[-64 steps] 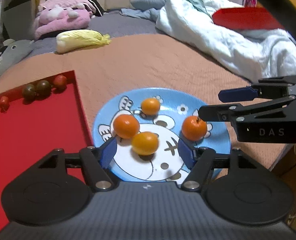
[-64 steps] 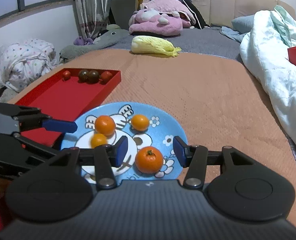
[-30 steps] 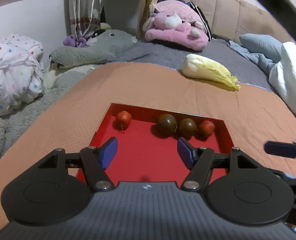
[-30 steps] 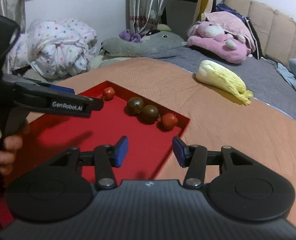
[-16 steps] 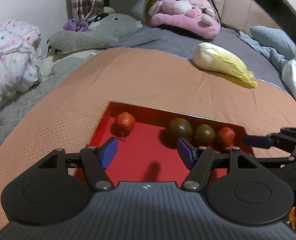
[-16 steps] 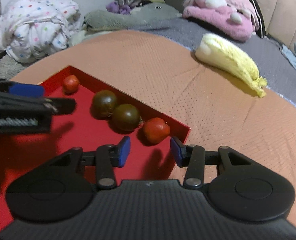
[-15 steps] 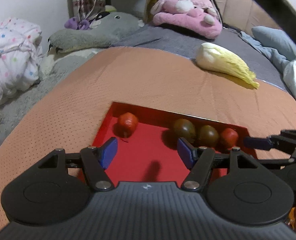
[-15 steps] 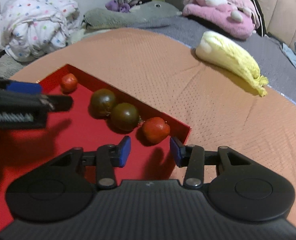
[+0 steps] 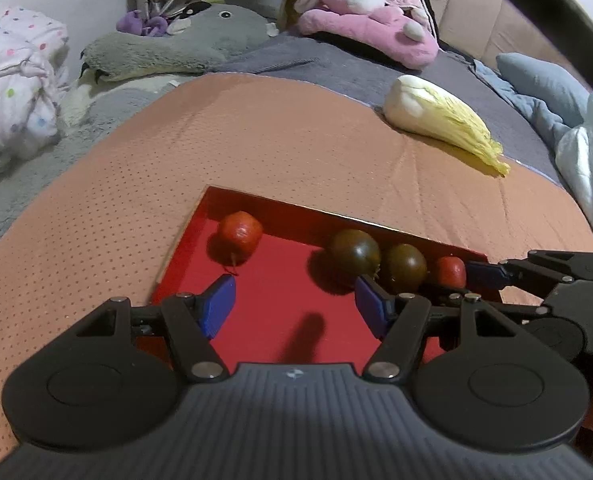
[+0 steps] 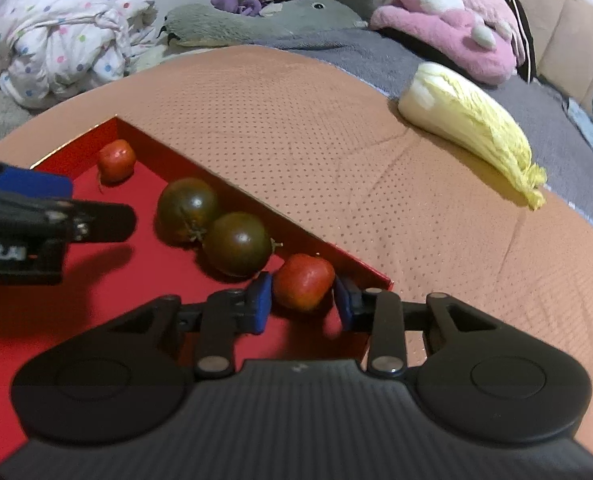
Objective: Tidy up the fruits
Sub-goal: 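Move both grippers back to the tomatoes in the red tray, then grasp a red tomato with the right gripper while the left gripper grasps a dark tomato, then carry both tomatoes over the blue plate and lower them, then open both grippers to release the tomatoes onto the blue plate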
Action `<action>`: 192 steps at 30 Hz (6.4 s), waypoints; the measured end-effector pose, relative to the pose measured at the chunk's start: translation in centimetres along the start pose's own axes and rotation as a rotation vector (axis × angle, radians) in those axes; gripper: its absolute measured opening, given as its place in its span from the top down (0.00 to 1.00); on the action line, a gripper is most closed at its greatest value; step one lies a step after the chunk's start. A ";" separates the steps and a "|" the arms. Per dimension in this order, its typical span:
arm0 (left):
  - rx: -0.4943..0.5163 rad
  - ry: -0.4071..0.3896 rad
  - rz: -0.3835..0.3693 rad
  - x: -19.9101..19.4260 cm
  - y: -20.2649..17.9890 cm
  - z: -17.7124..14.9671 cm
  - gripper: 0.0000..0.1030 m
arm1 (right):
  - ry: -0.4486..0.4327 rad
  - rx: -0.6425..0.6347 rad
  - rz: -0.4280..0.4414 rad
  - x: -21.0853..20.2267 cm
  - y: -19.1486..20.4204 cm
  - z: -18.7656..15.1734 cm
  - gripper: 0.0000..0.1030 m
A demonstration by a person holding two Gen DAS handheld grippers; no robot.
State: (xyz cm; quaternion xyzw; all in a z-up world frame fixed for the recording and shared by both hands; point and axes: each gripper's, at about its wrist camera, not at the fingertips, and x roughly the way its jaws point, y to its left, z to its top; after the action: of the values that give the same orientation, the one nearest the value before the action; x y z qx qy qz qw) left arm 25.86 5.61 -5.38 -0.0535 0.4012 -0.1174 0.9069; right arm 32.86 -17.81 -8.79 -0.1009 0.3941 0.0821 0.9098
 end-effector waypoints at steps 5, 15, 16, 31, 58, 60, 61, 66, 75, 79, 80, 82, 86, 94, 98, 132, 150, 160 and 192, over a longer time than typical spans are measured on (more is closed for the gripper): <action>0.019 -0.002 -0.027 0.4 -0.6 0.0 0.31 | -0.028 0.038 0.024 -2.7 -0.2 -1.3 0.65; 0.107 0.031 -0.032 2.8 -1.9 0.2 0.37 | -0.099 0.120 0.132 -11.0 0.1 -5.5 0.65; 0.109 0.037 -0.029 3.1 -1.8 0.2 0.38 | -0.104 0.122 0.140 -11.7 0.3 -5.8 0.65; 0.191 0.008 -0.069 5.5 -2.6 1.0 0.39 | -0.102 0.121 0.181 -15.2 1.9 -7.9 0.65; 0.049 0.014 -0.027 -0.4 -2.9 -2.0 0.55 | -0.162 0.144 0.168 -20.1 1.1 -9.7 0.65; 0.077 0.009 -0.022 -1.2 -3.7 -2.6 0.55 | -0.174 0.145 0.164 -20.9 1.0 -10.0 0.65; 0.089 0.004 -0.017 -1.6 -3.9 -2.9 0.55 | -0.179 0.146 0.162 -21.2 0.9 -10.1 0.65; 0.103 -0.016 0.003 -3.7 -4.1 -4.0 0.55 | -0.197 0.153 0.154 -22.8 0.7 -10.9 0.65; 0.104 -0.035 0.003 -6.8 -3.9 -5.2 0.55 | -0.200 0.157 0.144 -24.1 1.1 -11.9 0.65; 0.089 -0.037 -0.003 -8.3 -3.8 -6.3 0.55 | -0.203 0.154 0.146 -24.6 1.4 -12.1 0.65; 0.086 -0.038 -0.002 -8.6 -3.7 -6.6 0.55 | -0.205 0.152 0.147 -24.7 1.4 -12.1 0.65; 0.083 -0.042 -0.001 -9.3 -3.7 -7.0 0.55 | -0.209 0.149 0.147 -25.0 1.5 -12.2 0.65; 0.083 -0.062 0.002 -10.7 -3.7 -7.8 0.55 | -0.218 0.146 0.145 -25.6 1.4 -12.5 0.65; 0.127 -0.113 -0.021 -12.8 -5.3 -8.9 0.55 | -0.231 0.163 0.113 -27.1 0.2 -14.1 0.65; 0.148 -0.126 -0.061 -13.4 -6.8 -9.8 0.55 | -0.226 0.173 0.071 -27.9 -1.1 -15.4 0.65; 0.484 0.045 -0.264 -10.8 -17.0 -17.8 0.55 | -0.112 0.285 0.011 -25.3 -5.2 -21.3 0.65; 0.437 0.015 -0.295 -12.1 -16.2 -17.3 0.40 | -0.113 0.295 0.034 -23.8 -4.6 -20.5 0.65; 0.378 -0.035 -0.308 -13.4 -15.3 -16.6 0.32 | -0.103 0.315 0.030 -23.1 -4.7 -20.8 0.65; 0.160 -0.071 -0.147 -11.9 -11.3 -13.9 0.32 | -0.014 0.205 0.007 -16.2 -2.4 -19.6 0.64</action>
State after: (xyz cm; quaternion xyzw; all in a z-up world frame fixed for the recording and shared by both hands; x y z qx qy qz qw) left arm 5.90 -2.32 -4.02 -0.0143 0.3530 -0.2130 0.9109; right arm 8.76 -26.11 -9.71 -0.0054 0.3944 0.0450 0.9178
